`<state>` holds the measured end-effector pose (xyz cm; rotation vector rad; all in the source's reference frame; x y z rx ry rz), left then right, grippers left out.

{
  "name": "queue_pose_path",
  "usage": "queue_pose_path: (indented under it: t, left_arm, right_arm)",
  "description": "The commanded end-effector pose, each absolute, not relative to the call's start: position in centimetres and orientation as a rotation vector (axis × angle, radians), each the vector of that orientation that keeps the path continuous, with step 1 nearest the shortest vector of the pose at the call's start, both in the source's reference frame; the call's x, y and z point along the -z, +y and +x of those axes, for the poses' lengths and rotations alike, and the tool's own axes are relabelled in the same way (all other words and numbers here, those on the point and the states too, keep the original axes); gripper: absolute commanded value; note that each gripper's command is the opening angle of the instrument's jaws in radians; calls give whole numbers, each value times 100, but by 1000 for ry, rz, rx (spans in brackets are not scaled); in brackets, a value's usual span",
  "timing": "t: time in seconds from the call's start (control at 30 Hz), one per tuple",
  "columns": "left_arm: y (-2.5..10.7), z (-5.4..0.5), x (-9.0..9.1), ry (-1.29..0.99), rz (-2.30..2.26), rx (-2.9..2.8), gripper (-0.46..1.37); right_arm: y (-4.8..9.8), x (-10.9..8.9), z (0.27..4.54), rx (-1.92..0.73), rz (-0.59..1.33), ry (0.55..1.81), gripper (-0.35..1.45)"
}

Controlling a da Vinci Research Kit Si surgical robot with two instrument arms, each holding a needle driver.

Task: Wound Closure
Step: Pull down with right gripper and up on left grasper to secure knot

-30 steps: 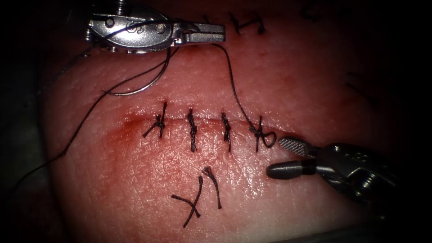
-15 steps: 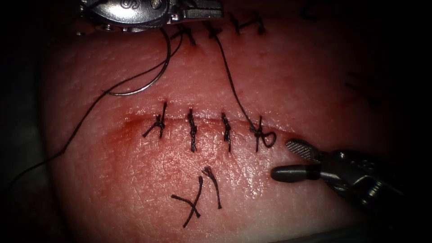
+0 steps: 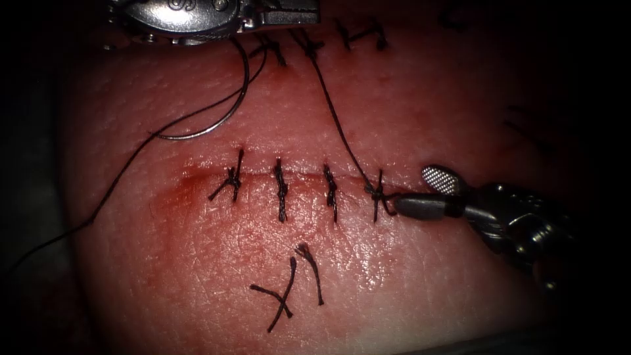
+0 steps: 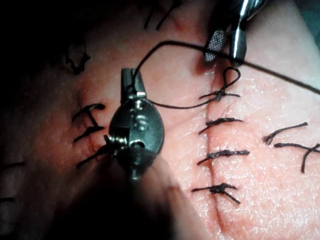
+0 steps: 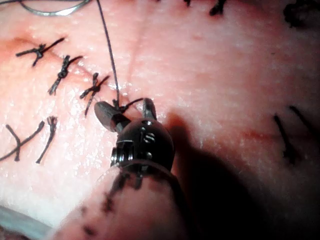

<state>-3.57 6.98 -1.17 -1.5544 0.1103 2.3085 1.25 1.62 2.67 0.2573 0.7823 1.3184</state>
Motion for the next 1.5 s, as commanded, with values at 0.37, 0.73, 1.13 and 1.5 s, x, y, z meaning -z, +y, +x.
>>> queue_pose_path:
  t: [0.37,0.73,1.13,1.5]
  left_arm:
    - [696,-355,117,106,-1559,-2314,-35]
    - [694,-353,117,106,-1562,-2317,-35]
    - [698,-351,113,114,-1561,-2311,-35]
    - [700,-349,111,115,-1555,-2313,-35]
  right_arm:
    - [164,-275,130,-1332,305,762,-17]
    - [161,-276,142,-1284,406,690,-35]
    - [143,-243,129,-1225,389,648,-35]
    - [121,-230,127,-1050,381,669,-35]
